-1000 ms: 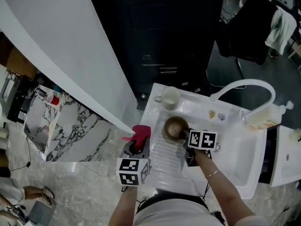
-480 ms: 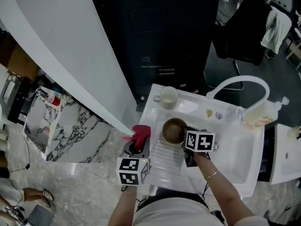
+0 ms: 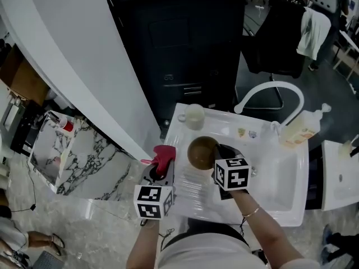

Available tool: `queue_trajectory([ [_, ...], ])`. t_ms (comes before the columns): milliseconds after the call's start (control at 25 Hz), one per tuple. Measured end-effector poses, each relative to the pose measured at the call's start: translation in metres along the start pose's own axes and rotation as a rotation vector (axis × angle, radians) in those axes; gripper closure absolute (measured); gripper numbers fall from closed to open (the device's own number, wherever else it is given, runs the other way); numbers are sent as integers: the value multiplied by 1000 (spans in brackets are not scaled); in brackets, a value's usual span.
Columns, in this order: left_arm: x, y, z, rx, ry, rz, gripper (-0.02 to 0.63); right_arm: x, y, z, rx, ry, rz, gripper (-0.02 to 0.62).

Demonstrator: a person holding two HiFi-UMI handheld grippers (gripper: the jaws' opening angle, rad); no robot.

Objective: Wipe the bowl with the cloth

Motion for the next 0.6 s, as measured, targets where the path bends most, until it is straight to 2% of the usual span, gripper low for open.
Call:
queue_trajectory([
  [360,-28,31,-21,71,68,44,560,-39,-3,-6,-23,69,35,580],
  [440,-36,41,-31,83,100,97,560,-45,-5,-8,-26,83,43,580],
  [600,-46,73,-51,147,152,290,560,-52,-12,-10,-36,94,44,580],
])
Point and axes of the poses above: the fingertips, and each gripper's own axes: x forward along the fingers, y to its right, z out of its underside, the point moved 4 cm from there along -x, backward along the fingers, and after that the axes turned 1 degree about z, right-handed, at the moved point
